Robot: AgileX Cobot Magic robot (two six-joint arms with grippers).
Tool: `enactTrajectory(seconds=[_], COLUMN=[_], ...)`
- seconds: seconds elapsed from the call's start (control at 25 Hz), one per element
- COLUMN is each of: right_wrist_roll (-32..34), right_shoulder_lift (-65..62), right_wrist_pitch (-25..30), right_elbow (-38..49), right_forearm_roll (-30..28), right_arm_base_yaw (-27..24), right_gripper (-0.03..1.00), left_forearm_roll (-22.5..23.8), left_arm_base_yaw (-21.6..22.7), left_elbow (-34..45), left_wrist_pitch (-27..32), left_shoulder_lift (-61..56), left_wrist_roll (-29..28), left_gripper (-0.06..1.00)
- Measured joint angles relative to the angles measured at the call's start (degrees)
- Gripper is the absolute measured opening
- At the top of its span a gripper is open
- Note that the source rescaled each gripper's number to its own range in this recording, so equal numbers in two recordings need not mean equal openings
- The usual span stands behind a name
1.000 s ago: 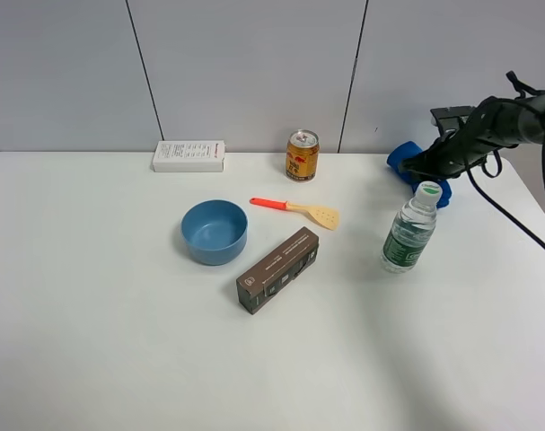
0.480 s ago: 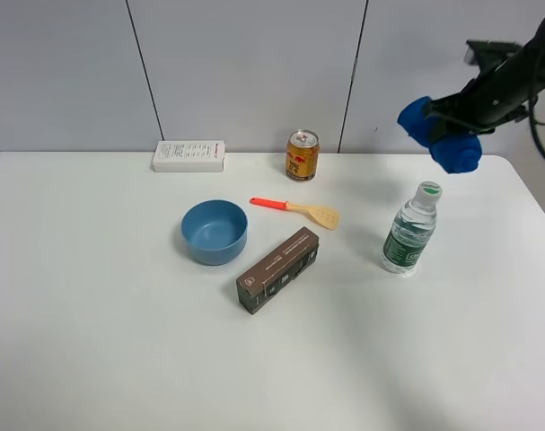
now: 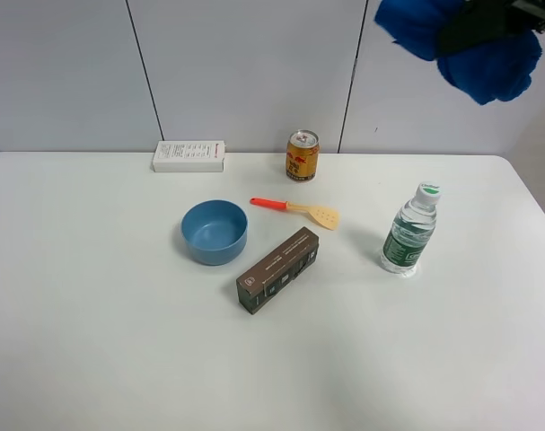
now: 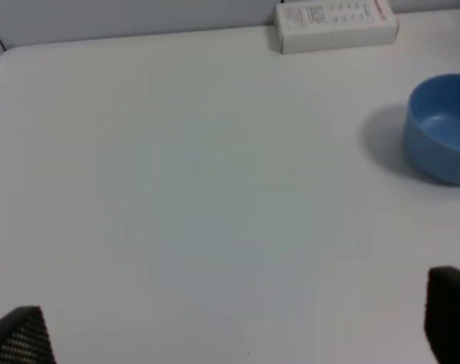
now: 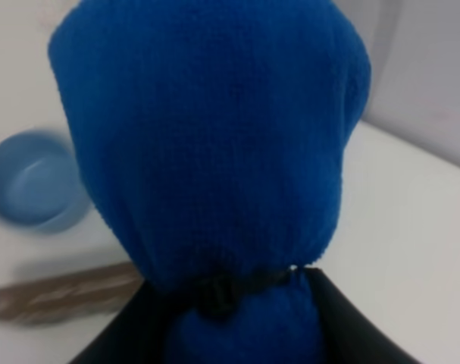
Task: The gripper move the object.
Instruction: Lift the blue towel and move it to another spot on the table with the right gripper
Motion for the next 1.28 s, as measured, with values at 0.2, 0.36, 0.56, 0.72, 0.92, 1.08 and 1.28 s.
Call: enactTrajectory(seconds=[0.2,0.36,0.56,0.72,0.92,1.08,1.28], right_wrist_roll=[-1.0,-1.2,-1.1,0.4,0.7,1.1,1.4], right_shoulder_lift=[0.2,2.5,10.7,21.2,33.6,40.7,43.5], right_wrist_pitch=[1.4,-1.8,-13.2,-27.3,-39.5,-41.6,-42.4], right_elbow=[0.0,0.0,0.0,0.0,0.0,0.1,0.1], right_forearm_roll=[-2.0,-3.0,-2.8,-2.7,-1.5,-1.2,-0.5], right_arm_base_yaw=[14.4,26.4,39.4,46.0,50.5,51.7,51.7], right_gripper=[0.0,0.0,0.0,0.0,0.0,0.0,0.0], left_forearm_roll=[0.0,0.0,0.0,0.0,0.0,0.0,0.0], left_arm_base_yaw=[0.0,0.0,0.0,0.0,0.0,0.0,0.0], left_elbow=[0.0,0.0,0.0,0.0,0.0,0.0,0.0], left_wrist_pitch=[0.0,0.0,0.0,0.0,0.0,0.0,0.0], left_shoulder_lift=[0.0,0.0,0.0,0.0,0.0,0.0,0.0], left_wrist_roll=[0.0,0.0,0.0,0.0,0.0,0.0,0.0], left_gripper=[1.0,1.0,1.0,1.0,1.0,1.0,1.0])
